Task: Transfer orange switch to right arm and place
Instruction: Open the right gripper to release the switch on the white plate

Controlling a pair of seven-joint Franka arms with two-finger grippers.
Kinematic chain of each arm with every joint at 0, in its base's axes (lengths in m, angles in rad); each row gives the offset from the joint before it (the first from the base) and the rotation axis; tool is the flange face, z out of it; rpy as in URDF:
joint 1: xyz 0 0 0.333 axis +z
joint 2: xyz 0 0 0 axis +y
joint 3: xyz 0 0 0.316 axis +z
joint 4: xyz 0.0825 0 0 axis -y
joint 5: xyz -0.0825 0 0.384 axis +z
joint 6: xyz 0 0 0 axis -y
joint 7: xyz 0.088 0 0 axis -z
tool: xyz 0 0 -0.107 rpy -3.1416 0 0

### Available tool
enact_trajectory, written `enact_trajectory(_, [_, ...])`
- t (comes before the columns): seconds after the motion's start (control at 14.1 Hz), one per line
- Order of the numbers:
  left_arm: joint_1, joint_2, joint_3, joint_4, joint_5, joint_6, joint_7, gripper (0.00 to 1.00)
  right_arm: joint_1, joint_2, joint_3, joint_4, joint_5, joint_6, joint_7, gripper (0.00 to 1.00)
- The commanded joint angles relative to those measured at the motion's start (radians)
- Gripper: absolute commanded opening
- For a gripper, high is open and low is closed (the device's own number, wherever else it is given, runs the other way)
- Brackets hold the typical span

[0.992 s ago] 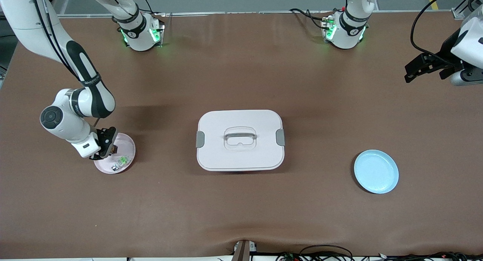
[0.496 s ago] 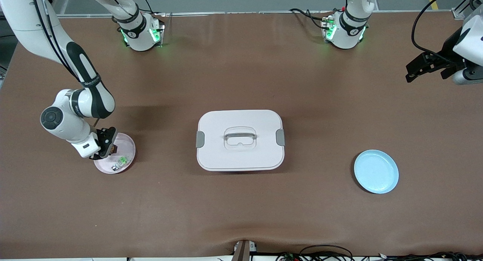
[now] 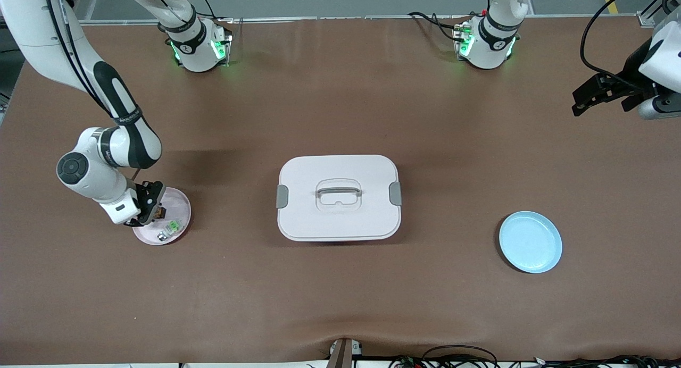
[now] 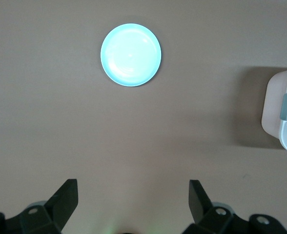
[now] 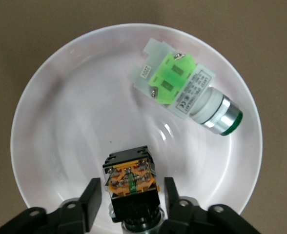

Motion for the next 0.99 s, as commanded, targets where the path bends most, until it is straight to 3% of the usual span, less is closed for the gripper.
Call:
enact_trajectory(0.0, [-0.001, -0.008, 0.009, 0.004, -0.012, -0.014, 0.018, 1.0, -0.002, 0.007, 0.002, 0.018, -0.021, -0.013, 0.028, 1.0])
enact_trajectory(0.43, [-0.002, -0.01, 0.006, 0.004, -0.004, -0.015, 0.016, 1.0, 0.0, 0.003, 0.004, 0.027, -0.02, -0.023, 0.028, 1.0])
enact_trajectory(0.64, [-0.002, -0.011, 0.003, 0.009, -0.004, -0.014, 0.018, 1.0, 0.0, -0.011, 0.005, 0.073, -0.014, -0.146, 0.039, 1.0])
enact_trajectory(0.92, [-0.006, -0.005, 0.0, 0.01, -0.002, -0.006, 0.018, 1.0, 0.003, -0.08, 0.006, 0.082, -0.014, -0.253, 0.221, 1.0])
